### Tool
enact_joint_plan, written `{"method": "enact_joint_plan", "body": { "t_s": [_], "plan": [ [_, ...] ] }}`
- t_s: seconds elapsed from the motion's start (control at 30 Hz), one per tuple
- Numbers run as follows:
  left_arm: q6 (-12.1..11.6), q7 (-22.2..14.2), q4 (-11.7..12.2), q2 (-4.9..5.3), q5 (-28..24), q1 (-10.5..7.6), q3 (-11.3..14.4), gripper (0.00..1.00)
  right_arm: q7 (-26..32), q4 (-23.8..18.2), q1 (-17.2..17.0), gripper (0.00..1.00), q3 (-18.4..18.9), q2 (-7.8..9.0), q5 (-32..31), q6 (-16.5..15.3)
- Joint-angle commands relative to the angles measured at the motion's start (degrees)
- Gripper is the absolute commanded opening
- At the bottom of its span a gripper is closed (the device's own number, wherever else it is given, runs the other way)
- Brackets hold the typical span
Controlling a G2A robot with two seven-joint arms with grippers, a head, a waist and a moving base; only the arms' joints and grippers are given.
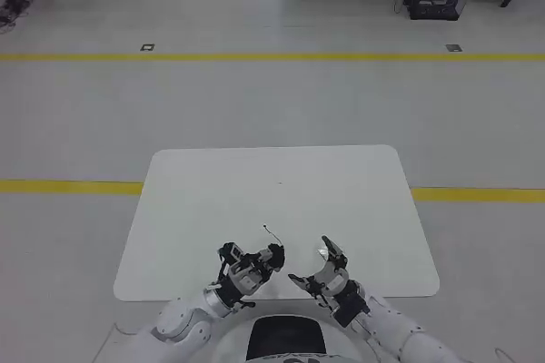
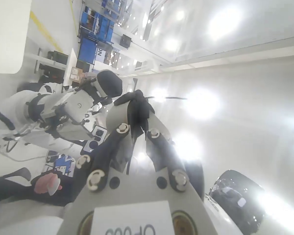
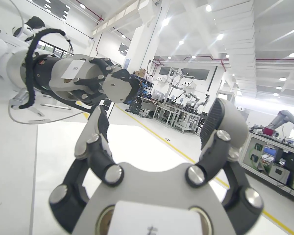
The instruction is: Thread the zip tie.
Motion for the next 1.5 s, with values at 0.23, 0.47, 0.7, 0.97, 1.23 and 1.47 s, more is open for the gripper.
{"method": "enact_joint_plan", "body": {
  "t_s": [0.23, 0.47, 0.7, 0.97, 1.23, 1.47],
  "plan": [
    [0.0, -3.15, -0.87, -3.79, 0.63, 4.24, -5.65, 0.0, 0.0, 1.35, 0.9, 0.95, 0.21, -1.72, -0.32, 0.13],
    [0.0, -3.75, -0.67, -4.18, 0.83, 4.57, -6.06, 0.0, 0.0, 1.34, 1.03, 0.85, 0.93, -2.62, -1.04, 0.04],
    [0.0, -3.75, -0.67, -4.18, 0.83, 4.57, -6.06, 0.0, 0.0, 1.87, 1.53, 0.51, 1.28, -3.58, -1.79, -0.6],
    [0.0, -3.75, -0.67, -4.18, 0.83, 4.57, -6.06, 0.0, 0.0, 2.94, 2.46, 0.43, 1.43, -4.74, -2.49, -1.99],
    [0.0, -3.75, -0.67, -4.18, 0.83, 4.57, -6.06, 0.0, 0.0, 3.95, 3.3, 0.38, 1.23, -5.87, -3.15, -3.4],
    [0.0, -3.75, -0.67, -4.18, 0.83, 4.57, -6.06, 0.0, 0.0, 4.64, 3.88, 0.33, 1.24, -6.72, -3.67, -4.47]
  ]
}}
